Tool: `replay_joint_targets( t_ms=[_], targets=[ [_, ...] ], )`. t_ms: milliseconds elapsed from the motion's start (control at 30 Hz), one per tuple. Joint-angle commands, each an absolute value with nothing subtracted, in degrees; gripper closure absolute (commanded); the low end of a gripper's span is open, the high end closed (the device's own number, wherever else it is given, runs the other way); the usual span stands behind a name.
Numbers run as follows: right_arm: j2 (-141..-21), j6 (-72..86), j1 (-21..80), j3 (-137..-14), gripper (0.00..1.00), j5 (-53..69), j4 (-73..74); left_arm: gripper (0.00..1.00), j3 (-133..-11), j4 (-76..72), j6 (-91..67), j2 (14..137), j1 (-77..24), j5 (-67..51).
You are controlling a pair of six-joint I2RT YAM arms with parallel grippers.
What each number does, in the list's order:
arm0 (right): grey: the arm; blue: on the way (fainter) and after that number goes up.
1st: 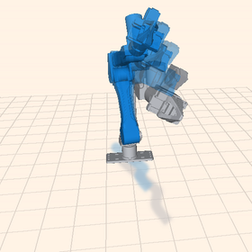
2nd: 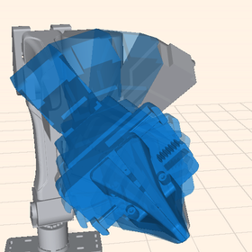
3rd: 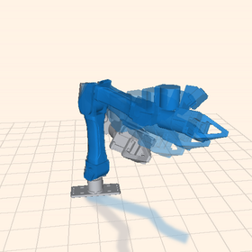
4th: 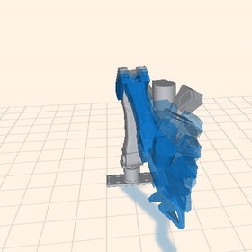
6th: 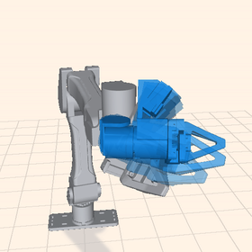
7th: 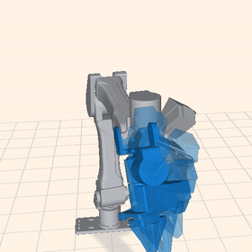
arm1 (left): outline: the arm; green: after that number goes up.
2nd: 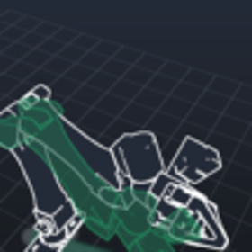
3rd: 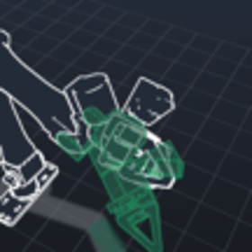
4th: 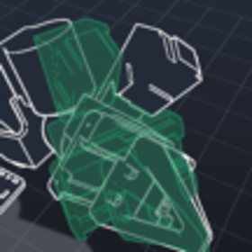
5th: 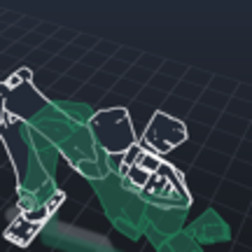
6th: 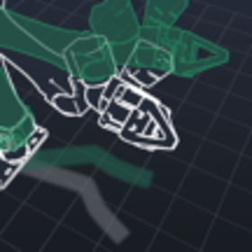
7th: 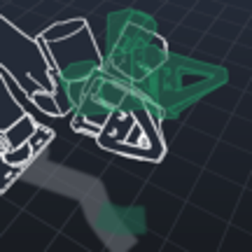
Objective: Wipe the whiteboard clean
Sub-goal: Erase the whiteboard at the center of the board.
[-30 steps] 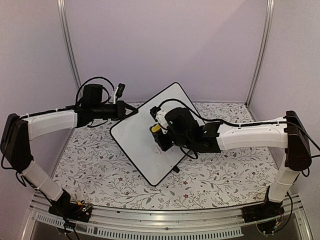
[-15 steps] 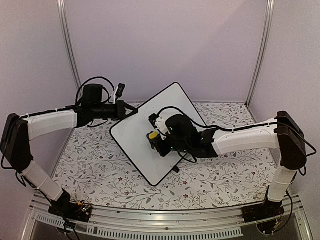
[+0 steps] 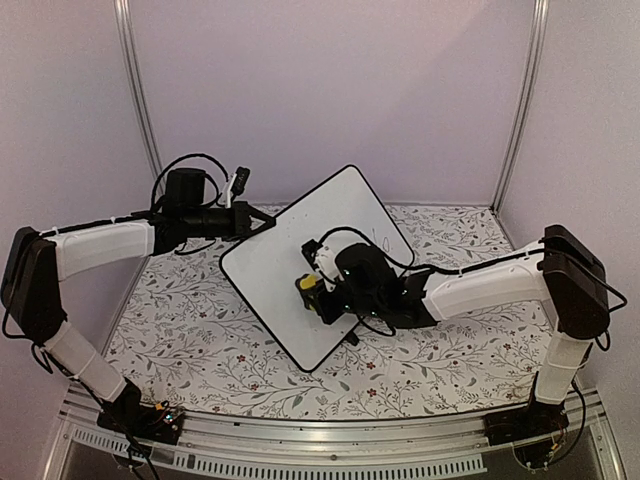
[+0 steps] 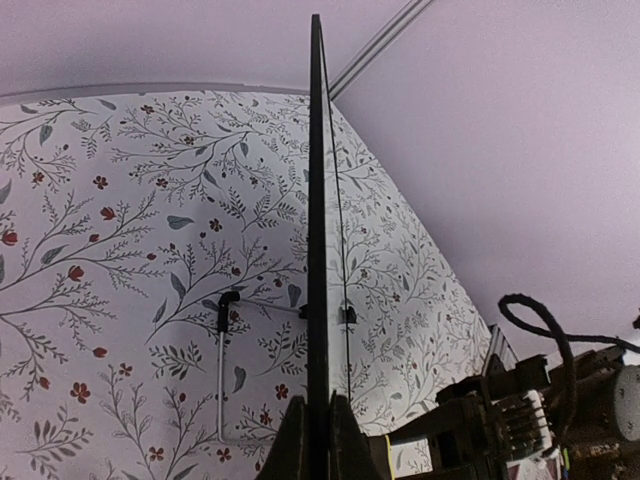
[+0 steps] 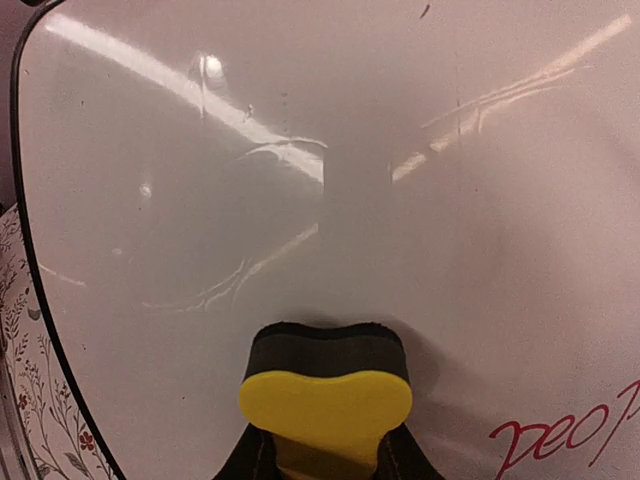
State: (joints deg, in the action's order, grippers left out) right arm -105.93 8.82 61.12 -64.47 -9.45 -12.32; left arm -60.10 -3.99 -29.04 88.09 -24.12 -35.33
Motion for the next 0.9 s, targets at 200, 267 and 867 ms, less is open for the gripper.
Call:
replay_joint_targets(
  t_ms=[200, 267, 867],
  targets=[
    [-106.06, 10.61, 60.82, -59.59, 1.0, -8.47, -9.54, 1.0, -60.47, -6.5, -27.61, 87.08, -25.06, -38.01],
    [-105.39, 10.87, 60.89, -58.49, 1.0, -8.53, -9.41, 1.0, -60.56, -6.5, -27.66, 87.04, -25.09, -38.04],
    [-108.77, 5.54, 60.34, -70.77, 1.0, -12.77, -8.81, 1.0, -60.56, -6.5, -27.68, 87.19, -25.11, -38.14]
  ],
)
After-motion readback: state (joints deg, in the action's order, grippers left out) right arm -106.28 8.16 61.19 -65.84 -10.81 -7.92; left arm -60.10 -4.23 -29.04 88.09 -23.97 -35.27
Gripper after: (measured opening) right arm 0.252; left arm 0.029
